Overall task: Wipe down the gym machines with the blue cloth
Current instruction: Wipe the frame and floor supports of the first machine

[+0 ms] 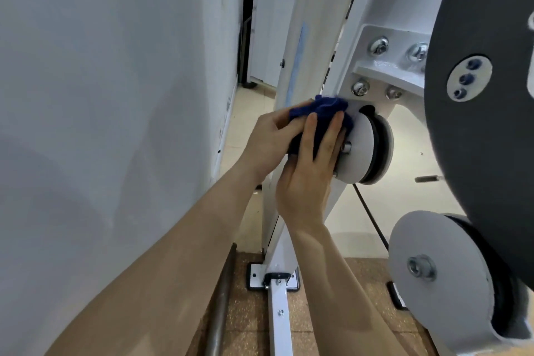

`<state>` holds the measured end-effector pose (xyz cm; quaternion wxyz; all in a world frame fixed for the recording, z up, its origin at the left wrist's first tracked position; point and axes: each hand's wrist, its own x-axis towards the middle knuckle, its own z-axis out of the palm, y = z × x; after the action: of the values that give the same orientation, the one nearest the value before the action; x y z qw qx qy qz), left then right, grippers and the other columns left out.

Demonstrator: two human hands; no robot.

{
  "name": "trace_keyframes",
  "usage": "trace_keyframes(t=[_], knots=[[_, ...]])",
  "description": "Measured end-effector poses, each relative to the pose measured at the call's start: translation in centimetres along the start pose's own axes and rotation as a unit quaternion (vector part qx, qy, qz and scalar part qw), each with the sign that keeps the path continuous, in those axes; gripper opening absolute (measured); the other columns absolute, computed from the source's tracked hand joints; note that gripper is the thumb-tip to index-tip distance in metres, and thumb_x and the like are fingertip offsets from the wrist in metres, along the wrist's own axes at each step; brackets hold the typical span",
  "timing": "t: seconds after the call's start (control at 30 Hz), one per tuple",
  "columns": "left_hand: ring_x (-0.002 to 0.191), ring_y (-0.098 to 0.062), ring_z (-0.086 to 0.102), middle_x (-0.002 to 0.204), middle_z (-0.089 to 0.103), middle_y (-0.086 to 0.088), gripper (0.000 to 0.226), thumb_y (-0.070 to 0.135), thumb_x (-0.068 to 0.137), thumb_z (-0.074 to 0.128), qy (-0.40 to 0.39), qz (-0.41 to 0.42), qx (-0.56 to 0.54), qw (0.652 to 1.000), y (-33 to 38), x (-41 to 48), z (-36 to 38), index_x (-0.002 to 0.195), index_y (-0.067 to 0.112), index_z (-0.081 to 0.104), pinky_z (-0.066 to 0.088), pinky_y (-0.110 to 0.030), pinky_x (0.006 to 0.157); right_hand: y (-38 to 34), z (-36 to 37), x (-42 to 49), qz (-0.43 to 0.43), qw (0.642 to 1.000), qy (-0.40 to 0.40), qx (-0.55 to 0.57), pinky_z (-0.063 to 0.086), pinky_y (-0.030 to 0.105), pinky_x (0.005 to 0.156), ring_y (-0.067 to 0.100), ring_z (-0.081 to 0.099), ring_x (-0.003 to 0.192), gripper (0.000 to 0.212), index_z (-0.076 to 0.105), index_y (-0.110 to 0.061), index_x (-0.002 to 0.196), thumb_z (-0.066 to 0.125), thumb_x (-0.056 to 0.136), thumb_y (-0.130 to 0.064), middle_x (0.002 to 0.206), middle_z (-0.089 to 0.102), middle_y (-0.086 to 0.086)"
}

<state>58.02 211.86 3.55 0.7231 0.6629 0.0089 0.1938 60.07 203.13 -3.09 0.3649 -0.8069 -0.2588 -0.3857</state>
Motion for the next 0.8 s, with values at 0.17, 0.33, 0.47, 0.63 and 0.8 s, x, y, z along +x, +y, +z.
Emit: trace_keyframes(t=[0.17, 0.33, 0.47, 0.63, 0.8], knots=[[0.109, -0.013, 0.068, 0.112, 0.075, 0.004, 0.030, 0.028, 0.104, 0.049, 0.010, -0.040, 0.079, 0.996, -4.4, -2.1, 0.4, 0.127, 0.027, 0.069, 0.051, -0.042, 0.104, 1.8, 1.3, -5.7, 0.046, 0.996, -0.071, 0.018, -0.004, 0.026, 0.124, 0.035, -0.002, 0.155, 0.064, 0.013, -0.005, 0.158, 0.025, 0.096, -0.011, 0.166, -0.009, 0.010], [0.110, -0.002, 0.065, 0.121, 0.071, 0.007, 0.035, 0.013, 0.100, 0.056, 0.027, 0.018, 0.112, 0.993, -2.6, -1.3, 0.8, 0.134, 0.019, 0.063, 0.049, -0.024, 0.103, 0.7, 0.2, -4.2, 0.048, 0.996, -0.065, 0.045, -0.004, 0.023, 0.123, 0.041, 0.005, 0.154, 0.065, 0.015, 0.003, 0.156, 0.024, 0.092, -0.010, 0.165, 0.002, 0.022], [0.113, -0.005, 0.065, 0.121, 0.070, 0.006, 0.036, 0.011, 0.100, 0.056, 0.032, 0.070, 0.082, 0.994, -0.4, 0.0, 1.4, 0.136, 0.017, 0.061, 0.049, -0.024, 0.101, -0.1, 0.0, -0.7, 0.025, 0.997, 0.005, 0.070, 0.004, 0.033, 0.126, 0.042, 0.013, 0.152, 0.059, 0.024, 0.008, 0.153, 0.039, 0.095, 0.004, 0.162, 0.012, 0.029], [0.115, -0.007, 0.065, 0.120, 0.072, 0.009, 0.038, 0.025, 0.097, 0.056, 0.053, 0.022, 0.094, 0.994, -7.4, -2.8, 1.5, 0.135, 0.028, 0.062, 0.049, -0.038, 0.107, 3.6, 1.7, -6.9, 0.015, 0.996, -0.040, 0.075, 0.010, 0.028, 0.125, 0.042, 0.012, 0.153, 0.079, 0.016, 0.003, 0.154, 0.056, 0.088, 0.015, 0.163, 0.009, 0.026], [0.112, -0.002, 0.065, 0.114, 0.072, 0.017, 0.036, 0.016, 0.104, 0.051, 0.061, -0.003, 0.031, 0.998, -11.5, -5.3, 2.2, 0.136, 0.026, 0.061, 0.050, -0.024, 0.101, 8.4, 1.4, -10.7, -0.036, 0.991, -0.129, -0.004, 0.024, 0.060, 0.119, 0.044, 0.005, 0.153, 0.075, 0.019, 0.002, 0.155, 0.050, 0.087, 0.010, 0.163, 0.009, 0.027]])
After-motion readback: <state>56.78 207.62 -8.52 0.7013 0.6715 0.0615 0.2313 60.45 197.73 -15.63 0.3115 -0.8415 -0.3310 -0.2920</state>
